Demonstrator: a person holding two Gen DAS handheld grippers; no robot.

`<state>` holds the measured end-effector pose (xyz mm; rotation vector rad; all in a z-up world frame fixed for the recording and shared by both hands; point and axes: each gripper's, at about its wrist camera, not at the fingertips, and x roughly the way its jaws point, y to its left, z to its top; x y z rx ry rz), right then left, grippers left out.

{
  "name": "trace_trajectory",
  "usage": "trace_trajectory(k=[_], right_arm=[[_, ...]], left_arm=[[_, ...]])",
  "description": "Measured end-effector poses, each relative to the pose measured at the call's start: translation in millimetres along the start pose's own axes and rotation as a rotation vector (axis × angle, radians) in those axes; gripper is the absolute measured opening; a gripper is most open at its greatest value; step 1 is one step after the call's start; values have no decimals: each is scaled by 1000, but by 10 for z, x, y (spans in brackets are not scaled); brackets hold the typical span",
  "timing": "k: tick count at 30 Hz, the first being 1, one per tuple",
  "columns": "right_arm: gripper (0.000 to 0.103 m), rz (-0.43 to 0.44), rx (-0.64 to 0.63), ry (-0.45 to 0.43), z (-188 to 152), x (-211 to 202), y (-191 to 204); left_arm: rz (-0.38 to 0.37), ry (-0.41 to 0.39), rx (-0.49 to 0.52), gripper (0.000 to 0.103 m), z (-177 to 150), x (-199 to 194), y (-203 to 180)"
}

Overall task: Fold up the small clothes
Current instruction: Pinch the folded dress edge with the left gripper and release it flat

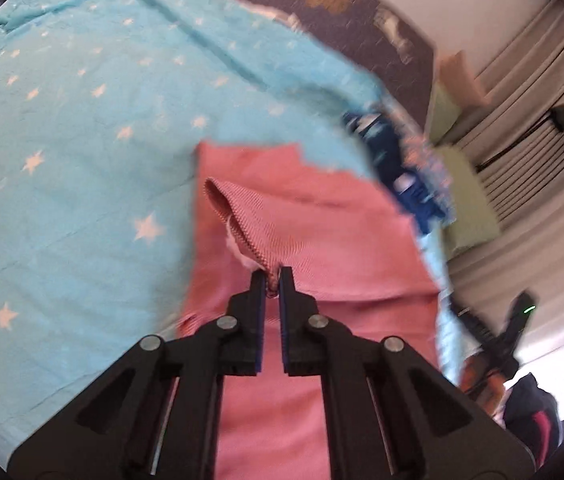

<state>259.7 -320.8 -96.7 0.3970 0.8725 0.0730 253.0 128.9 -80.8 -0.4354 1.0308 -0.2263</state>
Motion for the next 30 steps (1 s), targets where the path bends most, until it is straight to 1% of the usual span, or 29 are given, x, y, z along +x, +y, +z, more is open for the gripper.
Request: trace_trajectory(k=[1, 3, 4, 6, 8, 9, 10, 12, 15, 18, 20, 22, 25, 27, 30], right_arm=[[75, 7, 6, -1, 5, -2, -5], [75, 12, 0, -9, 3, -32, 18], [75, 9, -10, -12, 10, -41, 39], [75, -1, -36, -20, 56, -58, 94], [75, -4, -53, -27, 120, -59, 143], [75, -2, -72, -24, 183, -31, 192], [76, 3, -90, -12, 231, 16, 223], [76, 18, -108, 20, 364, 190, 260], [76, 40, -82, 59, 544, 472, 209], [77, 94, -22, 121, 631, 732, 141], [76, 126, -2, 172, 625, 870, 142], [76, 110, -33, 195, 534, 879, 181], [76, 80, -82, 145, 387, 671, 150], [76, 84, -90, 105, 338, 531, 107], [76, 56, -132, 104, 368, 529, 189]], left_arm=[[52, 25, -14, 10, -51, 83, 73], [122, 39, -36, 10, -111, 174, 198], [135, 29, -50, 10, -126, 177, 241], [132, 3, -56, 12, -114, 132, 253], [131, -36, -30, 21, -55, 72, 173], [142, -57, -5, 32, -22, 54, 116], [158, -80, 27, 47, 24, 55, 48], [173, -95, 90, 62, 147, 129, -51], [214, -69, 124, 62, 363, 378, -79], [236, -35, 102, 62, 467, 552, -7], [233, -25, 83, 62, 463, 593, 32], [216, -28, 80, 62, 421, 589, 41], [216, -37, 103, 62, 370, 584, 4], [231, -50, 117, 62, 374, 589, -42], [234, -57, 113, 62, 398, 616, -117]])
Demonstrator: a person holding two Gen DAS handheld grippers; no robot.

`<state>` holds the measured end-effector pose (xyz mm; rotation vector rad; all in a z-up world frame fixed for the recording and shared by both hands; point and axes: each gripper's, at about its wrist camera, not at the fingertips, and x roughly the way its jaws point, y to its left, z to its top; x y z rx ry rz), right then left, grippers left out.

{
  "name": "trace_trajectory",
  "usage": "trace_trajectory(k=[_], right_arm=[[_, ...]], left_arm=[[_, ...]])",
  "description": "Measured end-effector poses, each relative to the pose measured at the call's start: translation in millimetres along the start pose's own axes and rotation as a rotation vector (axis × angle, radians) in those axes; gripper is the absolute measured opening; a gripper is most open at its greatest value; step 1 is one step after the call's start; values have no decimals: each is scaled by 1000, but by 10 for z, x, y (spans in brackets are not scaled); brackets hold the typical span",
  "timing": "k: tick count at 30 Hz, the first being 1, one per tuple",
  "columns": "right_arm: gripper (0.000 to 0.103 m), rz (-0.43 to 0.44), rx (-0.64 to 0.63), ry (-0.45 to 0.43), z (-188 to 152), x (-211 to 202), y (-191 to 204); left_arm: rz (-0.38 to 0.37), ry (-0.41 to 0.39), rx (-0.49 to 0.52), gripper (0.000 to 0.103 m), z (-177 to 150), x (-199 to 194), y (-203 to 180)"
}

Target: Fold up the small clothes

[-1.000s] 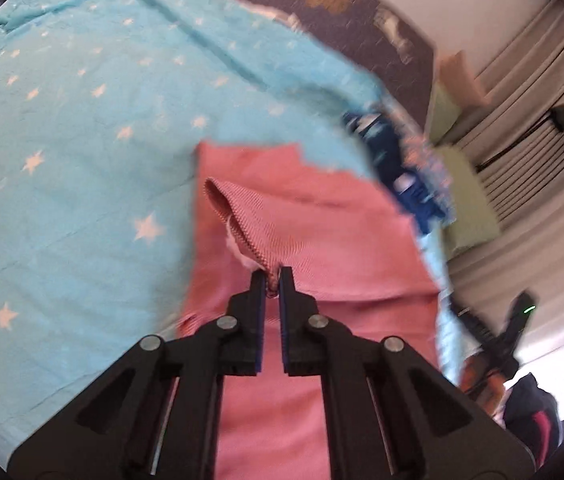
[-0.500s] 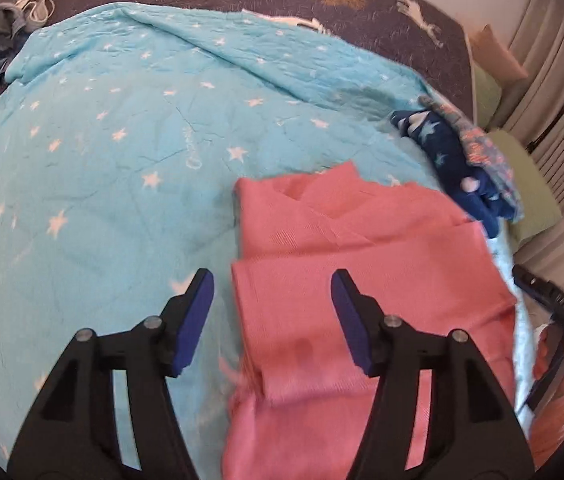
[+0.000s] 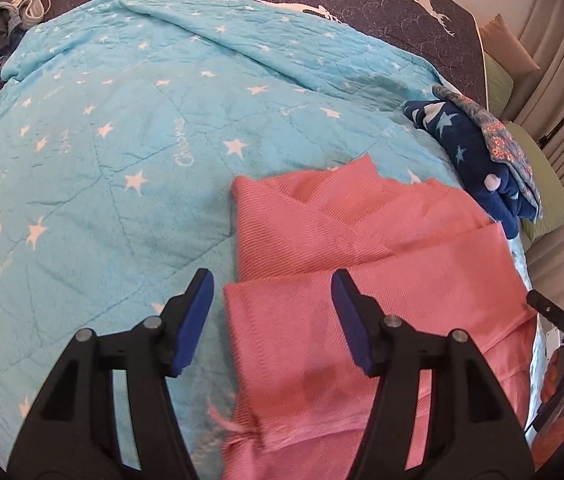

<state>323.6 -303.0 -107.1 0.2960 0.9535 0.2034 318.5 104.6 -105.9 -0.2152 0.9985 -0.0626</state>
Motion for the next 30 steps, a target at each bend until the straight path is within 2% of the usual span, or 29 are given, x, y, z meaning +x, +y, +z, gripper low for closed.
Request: trace_trajectory(k=[3, 4, 5, 6, 8, 10, 11, 12, 14, 15, 17, 19, 20, 22, 25, 27, 30], right_arm=[[76, -29, -19, 11, 114, 142, 97], [66, -40, -28, 22, 131, 214, 124], [52, -54, -38, 30, 132, 277, 138], [12, -87, -56, 54, 117, 353, 150], [10, -60, -11, 20, 112, 307, 34], [5, -69, 87, -24, 132, 229, -285], [4, -117, 155, -30, 128, 213, -533], [4, -114, 225, -20, 101, 212, -769], [6, 76, 329, -21, 12, 113, -1044], [8, 142, 322, -41, -22, 16, -1041], [14, 159, 219, -73, -61, -179, -847], [52, 126, 82, -87, -100, -318, -536], [58, 109, 13, -99, -133, -368, -386], [60, 43, -161, -101, -226, -389, -13], [60, -190, -380, -40, -409, -157, 368], [60, -312, -452, -26, -509, -9, 455], [60, -371, -446, -82, -443, 68, 455]], left_arm=[[2, -9, 5, 62, -12, -31, -52], [8, -12, 13, 62, -20, -44, -62], [12, -12, 24, 62, -29, -61, -65], [13, -10, 28, 62, -28, -70, -66], [17, -13, 32, 62, -28, -99, -41], [21, -18, 34, 63, -25, -110, -21], [24, -19, 31, 63, -24, -109, -10], [25, -16, 24, 63, -25, -98, 5], [19, -10, 14, 63, -36, -75, 22], [17, -7, 11, 63, -49, -62, 25], [22, 3, 4, 63, -81, -40, 27], [12, 9, -4, 63, -119, -51, 20], [8, 10, -3, 63, -134, -62, 12], [6, 6, 11, 63, -174, -111, -14], [10, -9, 33, 64, -210, -203, -34], [12, -20, 39, 67, -217, -238, -33], [17, -21, 37, 67, -205, -223, -38]])
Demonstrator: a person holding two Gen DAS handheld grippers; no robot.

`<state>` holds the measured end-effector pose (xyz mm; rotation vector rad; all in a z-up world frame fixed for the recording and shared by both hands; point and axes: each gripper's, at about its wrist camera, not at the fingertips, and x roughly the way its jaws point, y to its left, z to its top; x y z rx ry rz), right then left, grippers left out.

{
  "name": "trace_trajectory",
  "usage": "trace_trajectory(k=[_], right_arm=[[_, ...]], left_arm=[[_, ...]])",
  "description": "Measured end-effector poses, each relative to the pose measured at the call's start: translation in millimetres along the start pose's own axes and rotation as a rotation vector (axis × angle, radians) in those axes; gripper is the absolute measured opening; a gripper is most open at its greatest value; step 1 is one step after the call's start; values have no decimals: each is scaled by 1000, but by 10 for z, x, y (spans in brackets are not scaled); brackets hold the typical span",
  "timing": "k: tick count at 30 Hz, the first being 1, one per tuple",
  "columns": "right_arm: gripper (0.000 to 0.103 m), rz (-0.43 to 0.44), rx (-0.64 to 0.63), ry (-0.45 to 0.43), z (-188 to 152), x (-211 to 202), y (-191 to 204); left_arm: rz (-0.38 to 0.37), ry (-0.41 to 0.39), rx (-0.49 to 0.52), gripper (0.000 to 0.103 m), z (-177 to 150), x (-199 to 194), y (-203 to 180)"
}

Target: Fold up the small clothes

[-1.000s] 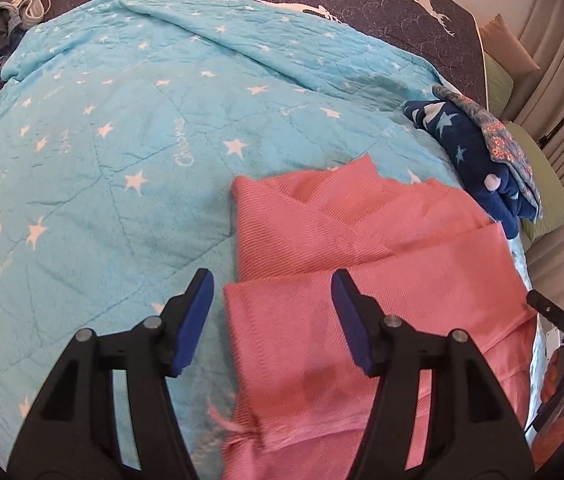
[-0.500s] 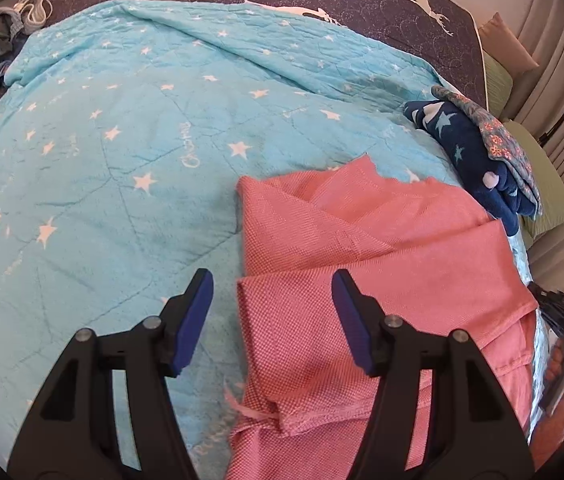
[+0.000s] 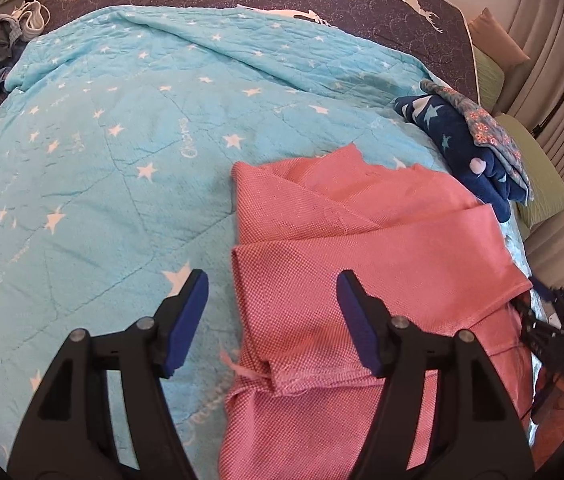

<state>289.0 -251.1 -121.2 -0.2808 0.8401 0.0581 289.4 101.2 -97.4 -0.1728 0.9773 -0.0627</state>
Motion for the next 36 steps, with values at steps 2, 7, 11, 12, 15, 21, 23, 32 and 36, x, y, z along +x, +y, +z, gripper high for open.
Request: trace_trajectory(k=[2, 7, 11, 12, 15, 21, 23, 32, 36], right_arm=[[60, -56, -38, -56, 46, 19, 51], [6, 55, 75, -103, -44, -51, -262], [6, 203, 297, -21, -207, 128, -712], [6, 230, 322, -14, -231, 143, -749], [18, 270, 306, 11, -236, 121, -715], [58, 307, 433, -31, -345, -289, -1015], [58, 325, 524, -91, -255, -437, -1143], [14, 438, 461, 18, 332, 184, -541], [0, 363, 561, 60, 89, 662, -763]], left_arm=[[-6, 8, -16, 67, 1, 32, 3], [-8, 10, -9, 67, -38, 55, 37], [3, 30, -59, 67, -52, 139, 135], [0, 33, -65, 67, -60, 147, 153], [0, 36, -68, 67, -88, 141, 161], [-30, 3, -45, 67, -84, -1, 103], [-57, -24, -41, 67, -38, -37, 10], [-267, 91, -13, 45, 10, 388, -401], [-243, 61, -20, 5, -120, 574, -86]])
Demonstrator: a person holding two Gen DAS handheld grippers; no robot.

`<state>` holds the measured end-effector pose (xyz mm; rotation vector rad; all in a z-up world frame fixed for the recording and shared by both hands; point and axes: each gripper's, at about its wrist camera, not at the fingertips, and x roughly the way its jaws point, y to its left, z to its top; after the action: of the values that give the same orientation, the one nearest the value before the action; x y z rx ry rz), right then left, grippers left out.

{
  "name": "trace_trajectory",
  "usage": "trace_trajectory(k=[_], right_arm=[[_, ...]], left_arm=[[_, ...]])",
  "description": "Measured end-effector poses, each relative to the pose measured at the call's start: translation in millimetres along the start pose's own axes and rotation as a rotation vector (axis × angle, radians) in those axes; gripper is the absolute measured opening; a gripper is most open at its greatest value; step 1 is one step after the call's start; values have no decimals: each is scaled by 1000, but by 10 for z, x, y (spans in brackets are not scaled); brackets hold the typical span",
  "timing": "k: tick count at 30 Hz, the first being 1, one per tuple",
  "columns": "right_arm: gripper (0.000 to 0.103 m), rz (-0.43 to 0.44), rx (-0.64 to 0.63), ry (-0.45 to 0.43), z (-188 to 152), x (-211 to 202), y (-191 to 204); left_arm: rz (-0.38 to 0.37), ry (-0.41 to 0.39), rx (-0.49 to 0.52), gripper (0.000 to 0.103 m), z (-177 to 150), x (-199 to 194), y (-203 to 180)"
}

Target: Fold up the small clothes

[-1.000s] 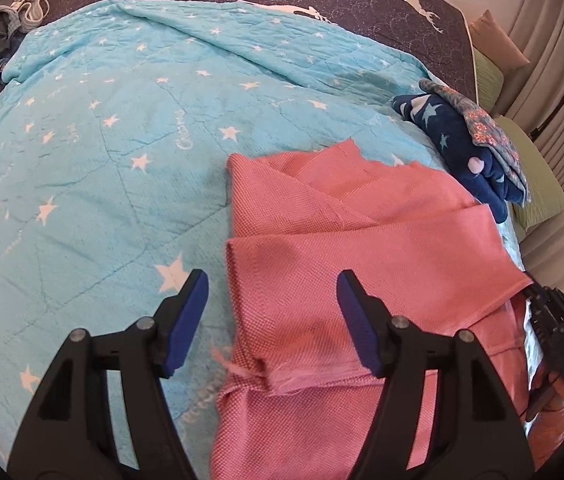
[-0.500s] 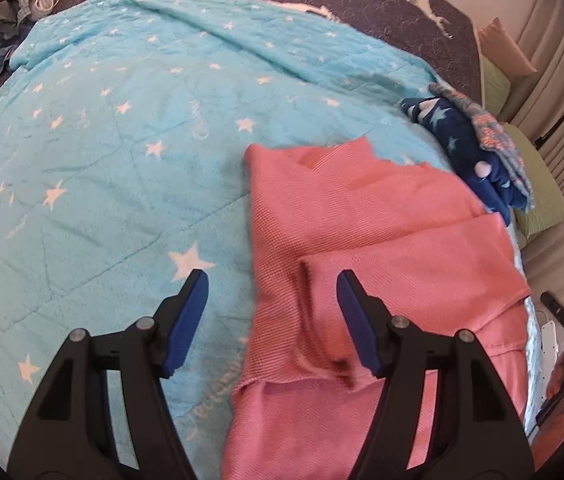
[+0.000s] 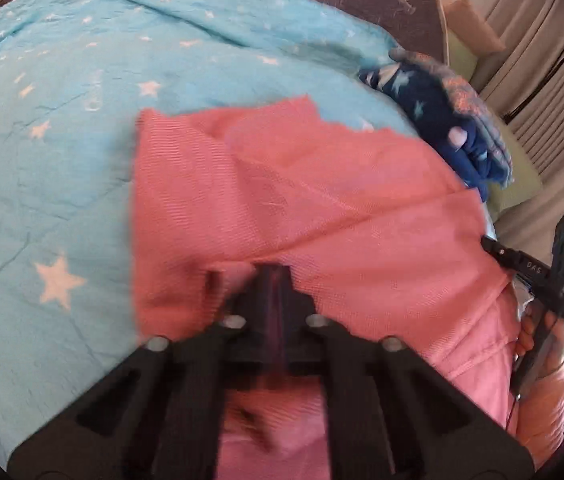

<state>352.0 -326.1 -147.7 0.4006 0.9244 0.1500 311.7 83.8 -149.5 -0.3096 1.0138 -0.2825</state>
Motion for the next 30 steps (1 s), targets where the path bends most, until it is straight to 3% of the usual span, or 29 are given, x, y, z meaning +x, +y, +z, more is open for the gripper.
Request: trace_trajectory(k=[2, 3, 5, 6, 7, 8, 9, 10, 12, 14, 15, 16, 17, 18, 20, 22, 25, 27, 28, 30], right_arm=[[0, 36, 54, 16, 10, -62, -100], [0, 9, 37, 15, 8, -87, -93], [10, -65, 7, 6, -3, -156, -53], [11, -58, 7, 7, 14, -182, -39], [13, -26, 6, 6, 54, -214, -27], [19, -2, -2, -1, 99, -239, 8], [39, -9, -16, -11, 153, -245, 49], [64, -23, -30, -16, 194, -233, 69], [72, -21, -58, -14, 321, -138, 102], [72, 34, -21, 15, 477, 43, -22], [72, 83, 12, 31, 538, 133, -77], [72, 119, 37, 40, 573, 190, -105], [72, 157, 63, 46, 608, 258, -140], [72, 194, 76, 48, 634, 317, -147], [67, 232, 62, 52, 645, 431, -89], [6, 167, 5, 75, 655, 506, 37], [4, 96, -3, 16, 658, 402, 81], [4, 1, 29, -34, 685, 345, -40], [4, -24, 54, -32, 692, 374, -138], [4, 42, 116, 3, 632, 467, -295]], left_arm=[[-37, 3, -62, 5, -3, -73, 121], [-34, 1, -77, 5, 18, -108, 136], [-9, -17, -79, 8, 89, -199, 99], [24, -51, -51, 19, 153, -256, 55], [64, -92, -18, 41, 235, -316, 13], [127, -137, 5, 56, 332, -363, -11], [176, -170, 19, 79, 399, -383, -29], [217, -200, 37, 83, 478, -390, -10], [291, -193, 72, 83, 666, -281, 99], [300, -133, 45, 78, 795, -127, 271], [265, -101, 10, 61, 845, -48, 373], [210, -67, -24, 30, 881, 33, 454], [125, -21, -65, 14, 903, 139, 541], [96, -10, -82, 7, 901, 172, 579], [97, -58, -73, 5, 890, 174, 563], [133, -108, -51, 5, 856, 115, 495], [248, -191, -31, 0, 889, 74, 482], [413, -209, -12, 0, 915, 150, 587], [380, -180, -49, 0, 913, 174, 694], [278, -203, -105, 0, 909, 79, 800]])
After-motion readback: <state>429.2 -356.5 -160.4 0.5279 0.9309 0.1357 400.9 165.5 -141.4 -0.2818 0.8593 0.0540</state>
